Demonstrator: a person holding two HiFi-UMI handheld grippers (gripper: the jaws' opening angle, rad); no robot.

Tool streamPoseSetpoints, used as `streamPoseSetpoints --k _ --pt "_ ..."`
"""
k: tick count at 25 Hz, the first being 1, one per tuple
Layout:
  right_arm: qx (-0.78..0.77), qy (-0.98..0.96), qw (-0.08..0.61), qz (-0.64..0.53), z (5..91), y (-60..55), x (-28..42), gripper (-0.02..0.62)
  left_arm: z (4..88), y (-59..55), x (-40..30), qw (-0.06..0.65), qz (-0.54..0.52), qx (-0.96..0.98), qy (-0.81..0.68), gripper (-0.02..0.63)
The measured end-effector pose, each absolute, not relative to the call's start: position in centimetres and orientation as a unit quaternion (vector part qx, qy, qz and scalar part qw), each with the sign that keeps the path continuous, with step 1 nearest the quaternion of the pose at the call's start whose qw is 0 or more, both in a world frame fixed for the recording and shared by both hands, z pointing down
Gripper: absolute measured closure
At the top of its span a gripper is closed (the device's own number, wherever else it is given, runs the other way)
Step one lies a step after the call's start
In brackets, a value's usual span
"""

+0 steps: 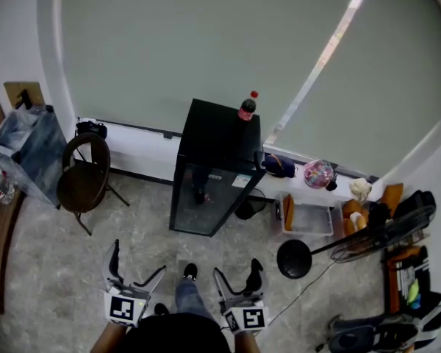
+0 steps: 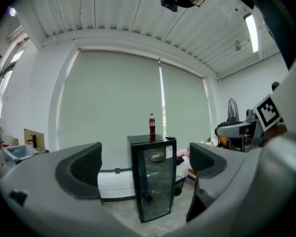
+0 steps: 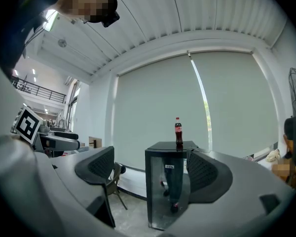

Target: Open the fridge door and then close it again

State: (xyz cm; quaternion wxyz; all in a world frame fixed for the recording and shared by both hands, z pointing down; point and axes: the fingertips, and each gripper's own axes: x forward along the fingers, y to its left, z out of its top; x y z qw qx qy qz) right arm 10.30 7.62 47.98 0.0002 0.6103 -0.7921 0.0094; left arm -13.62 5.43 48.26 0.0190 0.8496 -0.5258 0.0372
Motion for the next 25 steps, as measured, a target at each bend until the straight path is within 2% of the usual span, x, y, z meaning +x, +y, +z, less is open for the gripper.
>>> streamPoseSetpoints --k 13,25 --pt "0.583 -0.812 -0.004 0.014 48.6 -5.1 13.5 0.146 48.7 -6.4 -9.1 0.021 0.055 0.846 -0.53 0.071" --pt "0.538 -0.843 0.019 0.019 48.6 -14.4 16.0 0.147 49.8 -15.3 -5.3 0.04 0.083 0.824 -0.559 0.071"
